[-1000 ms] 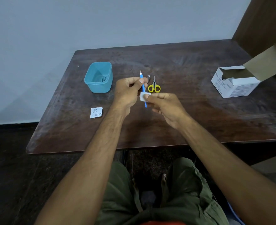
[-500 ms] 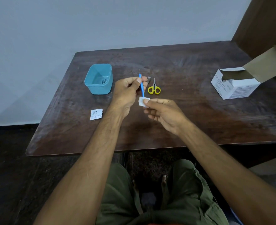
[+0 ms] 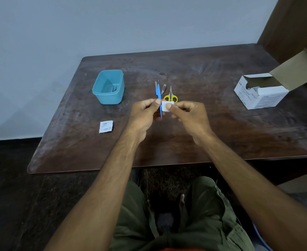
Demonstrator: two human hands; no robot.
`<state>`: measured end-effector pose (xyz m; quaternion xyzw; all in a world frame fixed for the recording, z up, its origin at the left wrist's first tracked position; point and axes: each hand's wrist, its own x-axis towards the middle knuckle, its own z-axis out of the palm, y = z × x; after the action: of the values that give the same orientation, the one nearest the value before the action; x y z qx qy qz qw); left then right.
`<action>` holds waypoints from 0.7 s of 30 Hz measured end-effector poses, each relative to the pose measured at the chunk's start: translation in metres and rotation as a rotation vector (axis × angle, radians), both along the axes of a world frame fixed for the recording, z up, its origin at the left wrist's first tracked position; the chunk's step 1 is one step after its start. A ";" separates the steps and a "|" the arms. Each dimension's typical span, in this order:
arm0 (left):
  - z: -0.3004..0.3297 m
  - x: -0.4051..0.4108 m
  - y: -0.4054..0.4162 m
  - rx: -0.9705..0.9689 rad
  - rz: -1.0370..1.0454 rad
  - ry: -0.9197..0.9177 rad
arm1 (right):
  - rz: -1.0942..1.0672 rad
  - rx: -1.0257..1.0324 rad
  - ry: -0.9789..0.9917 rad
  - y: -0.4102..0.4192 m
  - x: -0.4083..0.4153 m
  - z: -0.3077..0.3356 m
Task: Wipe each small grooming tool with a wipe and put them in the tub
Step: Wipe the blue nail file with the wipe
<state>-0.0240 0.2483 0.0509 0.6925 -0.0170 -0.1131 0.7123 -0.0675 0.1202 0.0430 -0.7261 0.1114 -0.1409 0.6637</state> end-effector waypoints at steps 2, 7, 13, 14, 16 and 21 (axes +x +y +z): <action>-0.001 -0.005 -0.001 -0.020 -0.017 0.035 | -0.019 -0.001 -0.051 -0.003 0.003 0.005; -0.005 -0.011 -0.005 0.035 -0.091 -0.022 | -0.002 -0.097 -0.059 0.000 0.014 0.015; -0.009 -0.012 -0.005 0.137 -0.100 -0.112 | -0.057 -0.013 0.005 -0.003 0.026 0.022; -0.009 -0.012 -0.005 0.138 -0.097 -0.115 | -0.045 0.025 0.016 -0.002 0.025 0.022; -0.010 -0.010 -0.005 0.133 -0.086 -0.119 | 0.013 0.073 0.059 0.001 0.018 0.020; -0.016 -0.014 -0.003 0.155 -0.099 -0.126 | 0.060 0.088 0.152 0.000 0.006 0.015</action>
<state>-0.0381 0.2451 0.0345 0.7497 -0.0874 -0.1055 0.6475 -0.0612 0.1202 0.0585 -0.7078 0.1460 -0.0604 0.6886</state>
